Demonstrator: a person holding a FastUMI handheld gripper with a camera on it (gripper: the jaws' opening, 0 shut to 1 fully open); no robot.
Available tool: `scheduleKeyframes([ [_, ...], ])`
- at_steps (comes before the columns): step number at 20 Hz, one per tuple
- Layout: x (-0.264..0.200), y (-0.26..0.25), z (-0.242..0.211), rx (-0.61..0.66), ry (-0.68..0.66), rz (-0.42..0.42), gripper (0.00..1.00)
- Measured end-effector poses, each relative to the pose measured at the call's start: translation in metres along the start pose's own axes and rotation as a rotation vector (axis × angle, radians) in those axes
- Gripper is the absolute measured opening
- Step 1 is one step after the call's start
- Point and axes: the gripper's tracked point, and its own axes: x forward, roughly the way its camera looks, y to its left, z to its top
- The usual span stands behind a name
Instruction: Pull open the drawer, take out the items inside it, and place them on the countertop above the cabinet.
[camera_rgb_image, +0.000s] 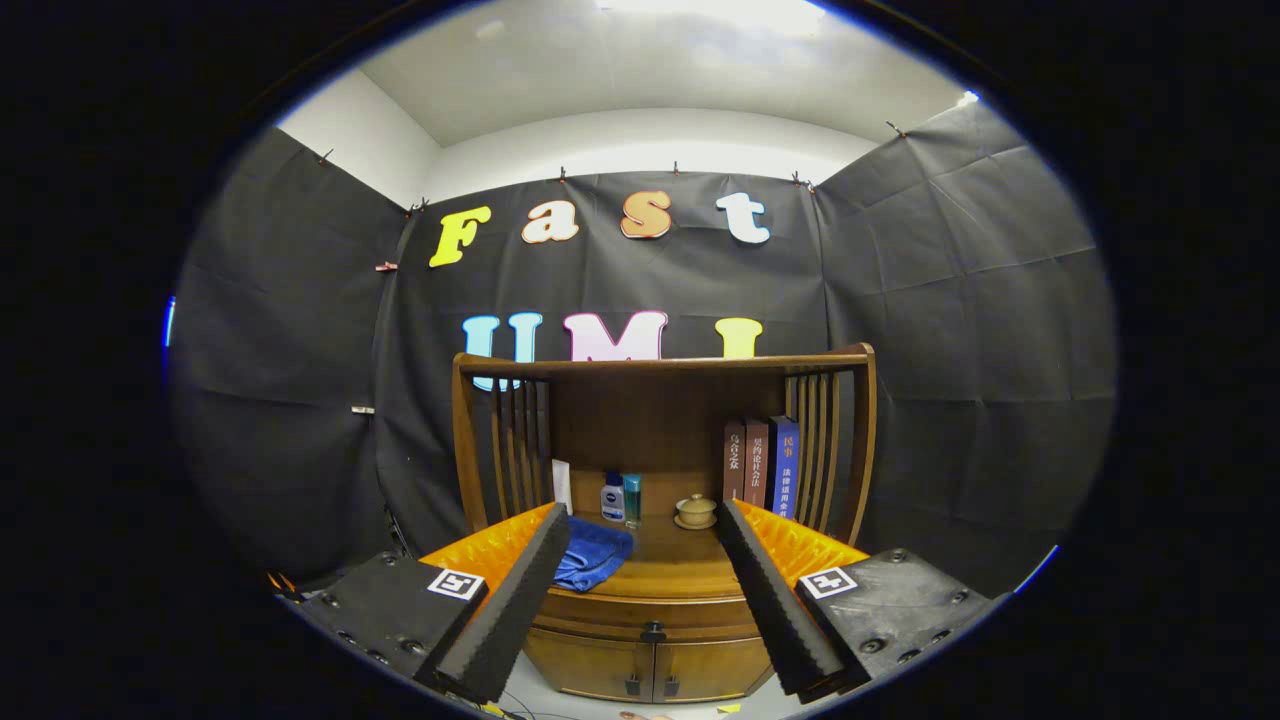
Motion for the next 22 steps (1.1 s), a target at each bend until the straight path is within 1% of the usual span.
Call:
scheduleKeyframes([
  [4,0.001,0.006,0.001,-0.003,-0.006,0.008,0.99],
  [6,0.003,0.001,-0.005,-0.022,0.014,-0.012,0.99],
  [9,0.005,0.003,-0.006,0.002,0.009,-0.005,0.99],
  [14,0.015,-0.009,-0.018,0.004,0.023,-0.028,0.99],
  [17,0.025,-0.014,-0.033,0.004,0.037,-0.042,0.99],
  [22,0.05,-0.02,-0.085,0.019,0.11,-0.051,0.99],
])
